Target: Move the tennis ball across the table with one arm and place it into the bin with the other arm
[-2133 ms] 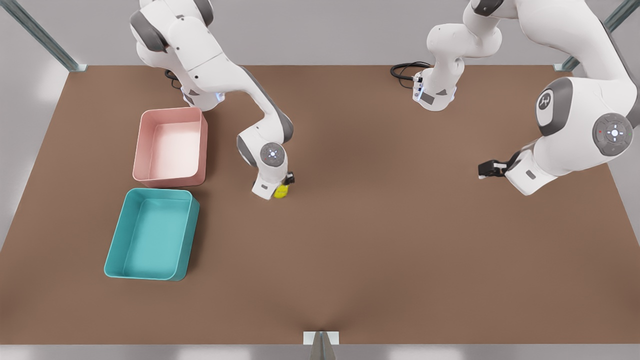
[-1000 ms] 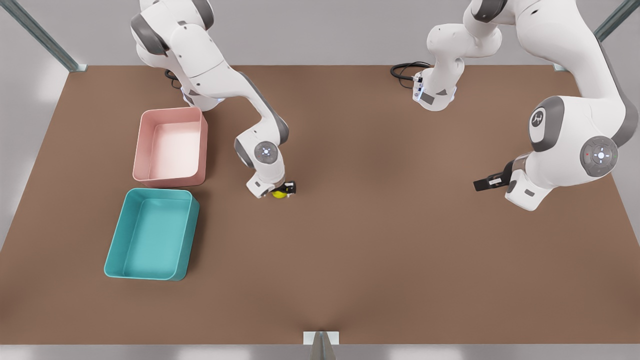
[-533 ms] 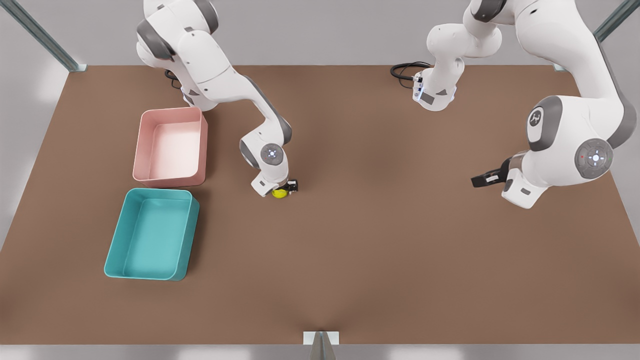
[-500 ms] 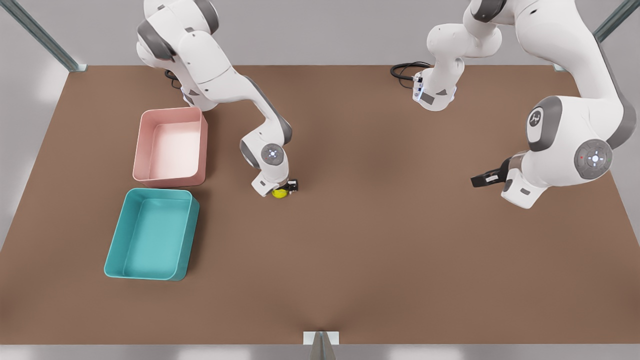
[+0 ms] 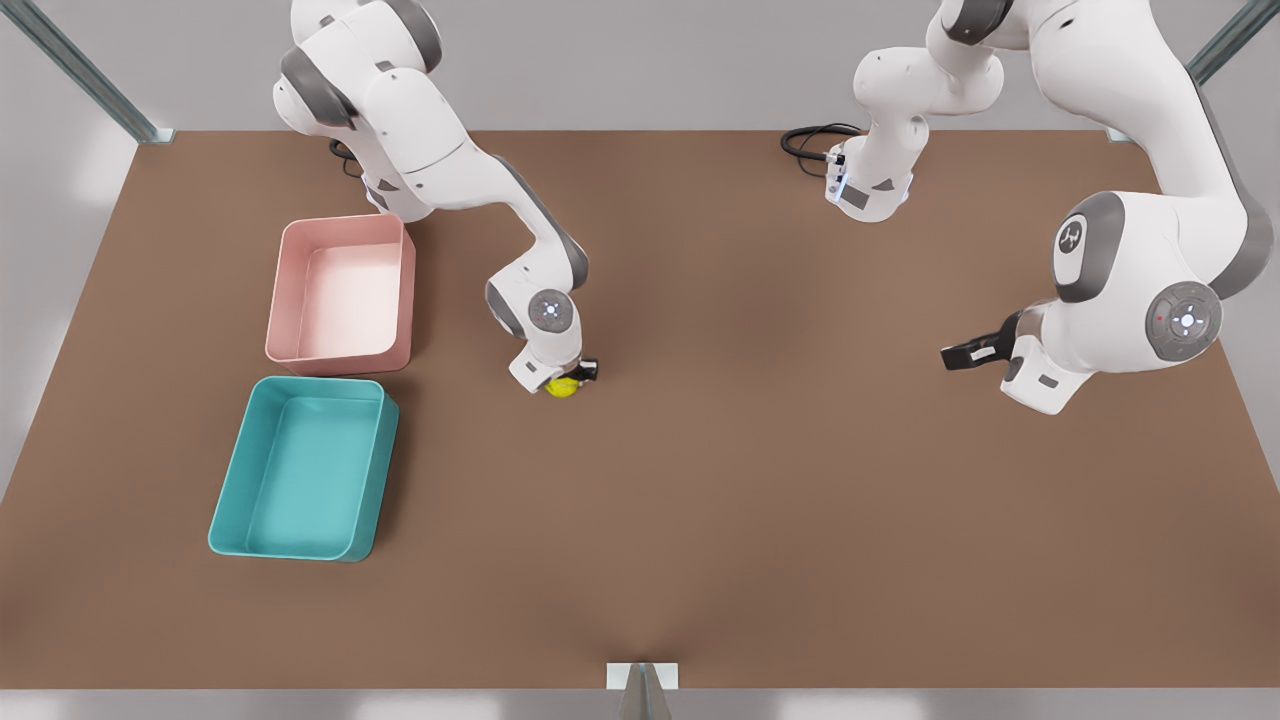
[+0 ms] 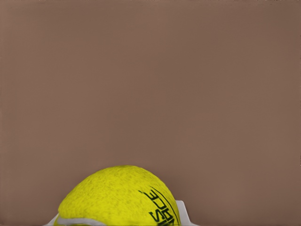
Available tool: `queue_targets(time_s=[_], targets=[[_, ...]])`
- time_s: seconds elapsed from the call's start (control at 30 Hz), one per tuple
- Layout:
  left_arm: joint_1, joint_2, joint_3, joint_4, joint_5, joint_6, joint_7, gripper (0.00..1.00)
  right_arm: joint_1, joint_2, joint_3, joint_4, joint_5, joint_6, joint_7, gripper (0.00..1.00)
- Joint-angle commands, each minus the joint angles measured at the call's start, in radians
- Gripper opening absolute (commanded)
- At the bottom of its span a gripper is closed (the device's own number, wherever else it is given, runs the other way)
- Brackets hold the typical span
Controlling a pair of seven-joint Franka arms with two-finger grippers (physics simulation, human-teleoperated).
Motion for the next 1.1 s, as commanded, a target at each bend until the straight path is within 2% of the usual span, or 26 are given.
queue_targets(time_s=[0.0,0.3,0.47,0.53,0.63,0.77,0.87,1.0,1.03,1.07], targets=[[-0.001,-0.001,0.000,0.001,0.001,-0.005,-0.010,1.00,-0.002,-0.006,0.001,0.002,-0.005,-0.006,0.002,0.63],[-0.004,-0.002,-0.002,0.011,0.001,-0.006,-0.012,1.00,-0.054,-0.075,0.002,0.023,0.000,-0.017,-0.081,0.63],[-0.004,-0.001,-0.002,0.012,0.001,-0.005,-0.007,1.00,-0.191,-0.166,-0.007,0.065,0.003,-0.184,-0.298,0.63],[-0.004,-0.001,-0.002,0.011,0.001,-0.005,-0.009,1.00,-0.287,-0.181,-0.018,0.140,0.007,-0.299,-0.468,0.63],[-0.004,-0.001,-0.002,0.011,0.001,-0.005,-0.009,1.00,-0.295,-0.189,-0.177,0.212,0.038,-0.382,-0.792,0.63],[-0.008,-0.001,-0.002,0.011,0.001,-0.005,-0.009,1.00,-0.389,-0.174,-0.276,0.247,0.038,-0.405,-1.082,0.64],[-0.008,-0.001,-0.002,0.011,0.001,-0.003,-0.009,1.00,-0.464,-0.101,-0.283,0.307,0.069,-0.403,-1.190,0.64],[-0.008,-0.001,-0.002,0.012,0.001,-0.003,-0.007,1.00,-0.472,-0.025,-0.306,0.329,0.119,-0.399,-1.225,0.65],[-0.008,-0.001,-0.002,0.011,0.001,-0.003,-0.009,1.00,-0.472,-0.012,-0.306,0.329,0.119,-0.397,-1.225,0.71],[-0.008,-0.001,-0.002,0.011,0.001,-0.003,-0.009,1.00,-0.472,-0.002,-0.306,0.329,0.147,-0.395,-1.231,1.00]])
